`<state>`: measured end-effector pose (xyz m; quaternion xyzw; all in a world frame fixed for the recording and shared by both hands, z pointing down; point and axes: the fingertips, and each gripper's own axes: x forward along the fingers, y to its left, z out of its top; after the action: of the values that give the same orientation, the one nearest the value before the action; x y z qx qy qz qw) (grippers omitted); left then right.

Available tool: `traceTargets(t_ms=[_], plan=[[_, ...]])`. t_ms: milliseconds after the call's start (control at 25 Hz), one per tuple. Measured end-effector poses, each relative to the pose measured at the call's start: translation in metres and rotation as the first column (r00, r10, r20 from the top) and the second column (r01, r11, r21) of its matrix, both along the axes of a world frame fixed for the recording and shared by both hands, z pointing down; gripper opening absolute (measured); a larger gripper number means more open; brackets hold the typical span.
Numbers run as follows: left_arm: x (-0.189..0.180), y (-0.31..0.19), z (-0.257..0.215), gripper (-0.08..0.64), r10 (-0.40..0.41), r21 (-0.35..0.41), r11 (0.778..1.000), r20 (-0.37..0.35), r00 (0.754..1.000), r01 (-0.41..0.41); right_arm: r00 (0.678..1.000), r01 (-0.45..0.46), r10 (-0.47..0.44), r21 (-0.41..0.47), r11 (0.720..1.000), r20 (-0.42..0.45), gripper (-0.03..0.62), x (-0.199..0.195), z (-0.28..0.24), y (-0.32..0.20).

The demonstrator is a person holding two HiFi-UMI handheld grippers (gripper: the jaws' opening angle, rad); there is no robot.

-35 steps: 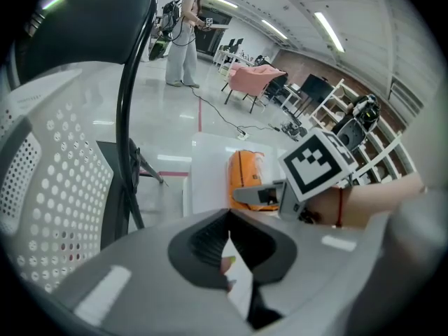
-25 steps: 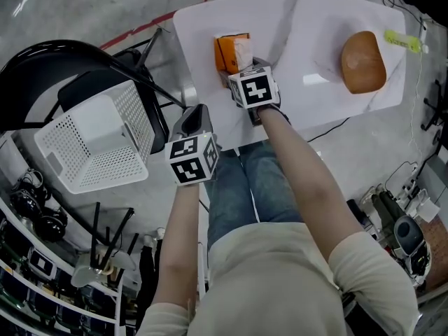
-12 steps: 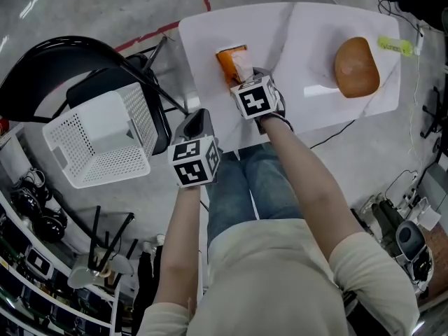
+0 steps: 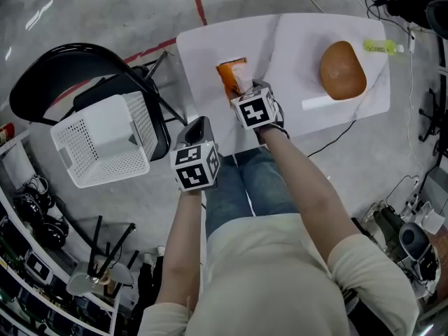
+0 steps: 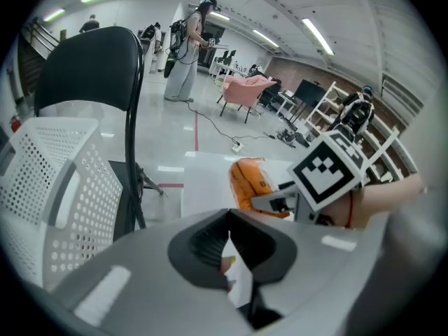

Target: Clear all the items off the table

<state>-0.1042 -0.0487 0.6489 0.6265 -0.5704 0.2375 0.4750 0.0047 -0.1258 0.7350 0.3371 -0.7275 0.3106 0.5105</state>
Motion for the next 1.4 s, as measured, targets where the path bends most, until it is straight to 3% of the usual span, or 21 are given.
traceTargets(t_ms=[1400], plan=[[0.034,0.01,-0.103,0.008,-0.028,0.099,0.995,0.028,0.999,0.025,0.998,0.025,-0.032,0.124,0.992,0.059,0.241,0.043,-0.132,0.014]])
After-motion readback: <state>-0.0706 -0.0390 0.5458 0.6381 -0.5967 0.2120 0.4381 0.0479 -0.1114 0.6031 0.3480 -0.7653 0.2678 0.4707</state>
